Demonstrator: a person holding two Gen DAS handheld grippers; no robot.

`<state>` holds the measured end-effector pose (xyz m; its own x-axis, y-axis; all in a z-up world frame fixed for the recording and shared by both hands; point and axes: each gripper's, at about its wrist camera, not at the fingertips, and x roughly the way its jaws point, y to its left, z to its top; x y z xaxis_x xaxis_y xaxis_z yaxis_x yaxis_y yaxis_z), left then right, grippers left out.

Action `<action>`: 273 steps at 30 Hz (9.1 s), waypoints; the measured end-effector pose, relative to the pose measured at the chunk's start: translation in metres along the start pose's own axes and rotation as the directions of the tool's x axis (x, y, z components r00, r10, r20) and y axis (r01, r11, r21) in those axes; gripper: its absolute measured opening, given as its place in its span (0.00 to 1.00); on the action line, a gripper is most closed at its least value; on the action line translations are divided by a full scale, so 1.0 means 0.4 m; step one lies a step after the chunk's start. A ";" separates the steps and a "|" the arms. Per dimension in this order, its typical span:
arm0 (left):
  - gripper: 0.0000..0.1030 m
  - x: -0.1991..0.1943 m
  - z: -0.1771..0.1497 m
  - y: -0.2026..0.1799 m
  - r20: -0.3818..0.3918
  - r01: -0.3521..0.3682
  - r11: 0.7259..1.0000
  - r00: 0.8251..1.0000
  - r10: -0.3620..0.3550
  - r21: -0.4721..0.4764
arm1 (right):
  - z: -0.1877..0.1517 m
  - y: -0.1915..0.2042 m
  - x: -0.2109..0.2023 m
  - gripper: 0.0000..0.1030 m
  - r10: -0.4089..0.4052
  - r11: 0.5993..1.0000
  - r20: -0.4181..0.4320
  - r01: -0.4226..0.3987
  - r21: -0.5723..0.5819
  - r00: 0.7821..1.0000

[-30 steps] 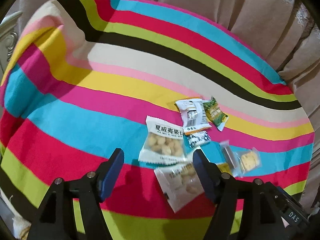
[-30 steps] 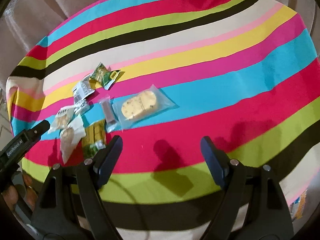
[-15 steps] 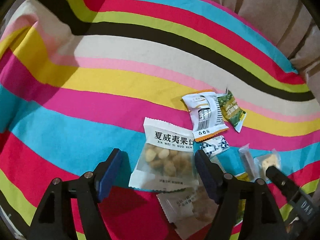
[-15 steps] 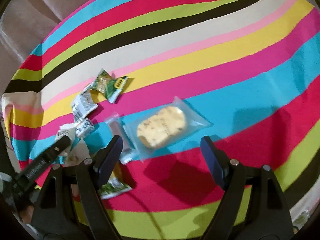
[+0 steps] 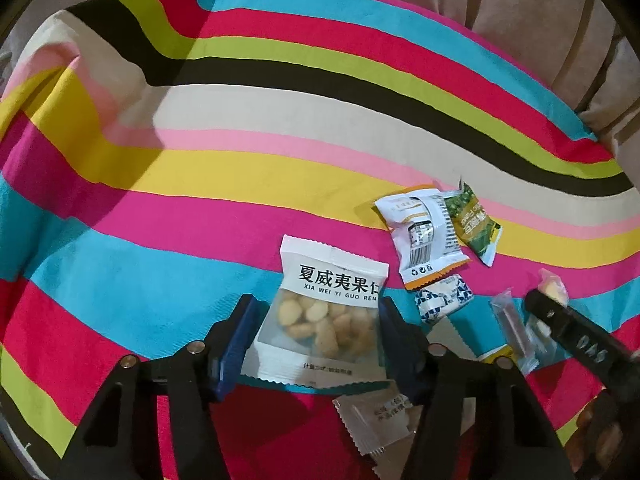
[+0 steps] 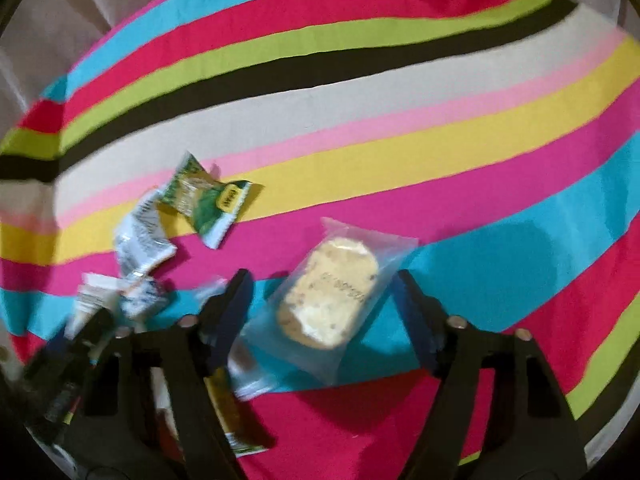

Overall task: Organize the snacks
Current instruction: 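Grasp the white nut packet with the left tool while the right tool grasps the clear cookie bag, then carry both snacks over the white box and open both tools to drop them, then move both open tools back over the remaining snacks on the bed, then grasp the white nut packet with the left tool, then grasp the yellow-green pea bag with the right tool, then carry both packets over the white box and open both tools to drop them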

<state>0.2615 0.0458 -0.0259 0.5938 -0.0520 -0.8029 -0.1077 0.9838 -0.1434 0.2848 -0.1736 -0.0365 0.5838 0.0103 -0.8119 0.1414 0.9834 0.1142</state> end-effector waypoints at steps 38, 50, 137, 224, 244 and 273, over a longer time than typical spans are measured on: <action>0.54 -0.200 -0.101 0.005 0.142 0.046 0.998 0.989 -0.039 -0.043 | -0.119 -0.029 -0.278 0.38 -0.024 0.989 0.203 0.053 -0.135 0.979; 0.54 -0.286 -0.153 -0.089 0.155 0.092 0.995 0.983 -0.097 0.039 | -0.171 -0.111 -0.369 0.38 -0.029 0.992 0.212 0.054 -0.112 0.977; 0.58 -0.440 -0.449 -0.713 -0.160 0.401 0.761 0.913 -0.374 0.510 | -0.428 -0.750 -0.489 0.64 -0.253 0.952 0.063 0.237 0.195 0.965; 0.55 -0.033 0.023 0.068 -0.075 0.130 0.980 0.990 -0.120 0.150 | -0.177 0.131 -0.085 0.68 0.104 0.928 -0.145 -0.149 -0.341 0.984; 0.46 -0.052 -0.004 0.040 -0.023 0.031 0.981 0.999 -0.027 0.194 | -0.180 0.133 -0.100 0.40 0.121 0.931 -0.102 -0.149 -0.334 0.987; 0.46 -0.337 -0.234 -0.300 0.000 0.149 0.919 0.987 -0.160 0.364 | -0.273 -0.219 -0.383 0.40 0.109 0.985 0.075 -0.097 -0.145 0.991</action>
<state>0.1200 -0.0815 0.0454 0.6031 -0.2084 -0.7700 0.2796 0.9593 -0.0407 0.0957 -0.2417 0.0153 0.6538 0.1035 -0.7495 -0.0334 0.9936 0.1080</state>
